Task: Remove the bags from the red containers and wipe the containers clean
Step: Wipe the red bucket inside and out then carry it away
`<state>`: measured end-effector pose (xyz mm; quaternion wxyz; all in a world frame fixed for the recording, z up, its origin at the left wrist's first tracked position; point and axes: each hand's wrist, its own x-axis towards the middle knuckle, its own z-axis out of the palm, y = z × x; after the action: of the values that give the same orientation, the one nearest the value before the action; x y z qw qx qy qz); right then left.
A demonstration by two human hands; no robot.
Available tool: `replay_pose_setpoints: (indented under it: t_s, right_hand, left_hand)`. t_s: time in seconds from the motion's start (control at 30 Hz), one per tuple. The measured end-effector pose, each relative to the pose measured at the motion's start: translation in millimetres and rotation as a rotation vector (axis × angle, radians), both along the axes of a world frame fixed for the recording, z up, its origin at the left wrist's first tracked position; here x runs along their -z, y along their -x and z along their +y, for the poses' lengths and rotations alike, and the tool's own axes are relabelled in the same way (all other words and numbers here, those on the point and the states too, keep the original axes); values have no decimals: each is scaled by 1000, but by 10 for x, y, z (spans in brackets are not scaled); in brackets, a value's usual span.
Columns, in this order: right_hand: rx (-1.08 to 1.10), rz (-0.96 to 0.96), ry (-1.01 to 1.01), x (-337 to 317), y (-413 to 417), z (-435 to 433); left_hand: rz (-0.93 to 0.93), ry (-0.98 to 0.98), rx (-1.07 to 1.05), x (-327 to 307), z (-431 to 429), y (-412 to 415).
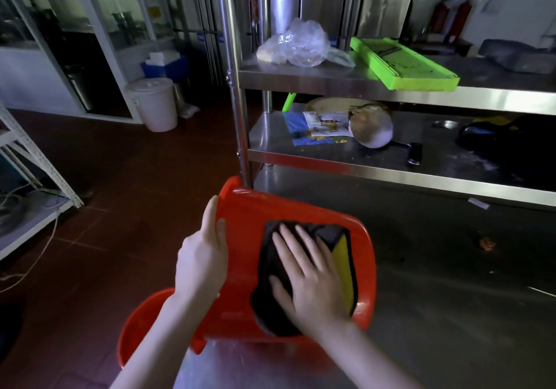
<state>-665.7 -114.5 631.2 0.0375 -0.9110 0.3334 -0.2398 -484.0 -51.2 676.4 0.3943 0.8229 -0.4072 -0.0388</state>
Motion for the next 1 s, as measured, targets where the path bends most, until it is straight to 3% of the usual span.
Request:
replay_pose_setpoints:
  t_s: [0.1, 0.2, 0.37, 0.43, 0.6, 0.77, 0.83, 0.93, 1.0]
  right_hand:
    - [104, -77, -10, 100, 224, -50]
    - [207, -24, -87, -106, 151, -647]
    - [221, 73, -700, -248, 224, -1565]
    - [205, 65, -648, -187, 282, -1556]
    - [62, -83, -150, -62, 655, -750]
    - [107, -5, -50, 1, 725, -313]
    - [139, 40, -153, -102, 545, -518]
    - [214, 137, -580, -336, 142, -942]
    - [192, 180, -648, -444, -174, -1027]
  left_hand:
    - [54, 56, 27, 39, 26, -30]
    - [80, 87, 36, 49, 110, 1]
    - [-41, -13, -56, 15, 84, 114]
    - [-65, -56, -104, -5, 43, 130]
    - [-101, -127, -120, -37, 67, 7]
    - [-100, 26, -35, 76, 220, -133]
    - [-110, 79, -35, 159, 333, -134]
    - [-110, 144, -48, 287, 499, -40]
    - [-76, 145, -75, 341, 557, 38]
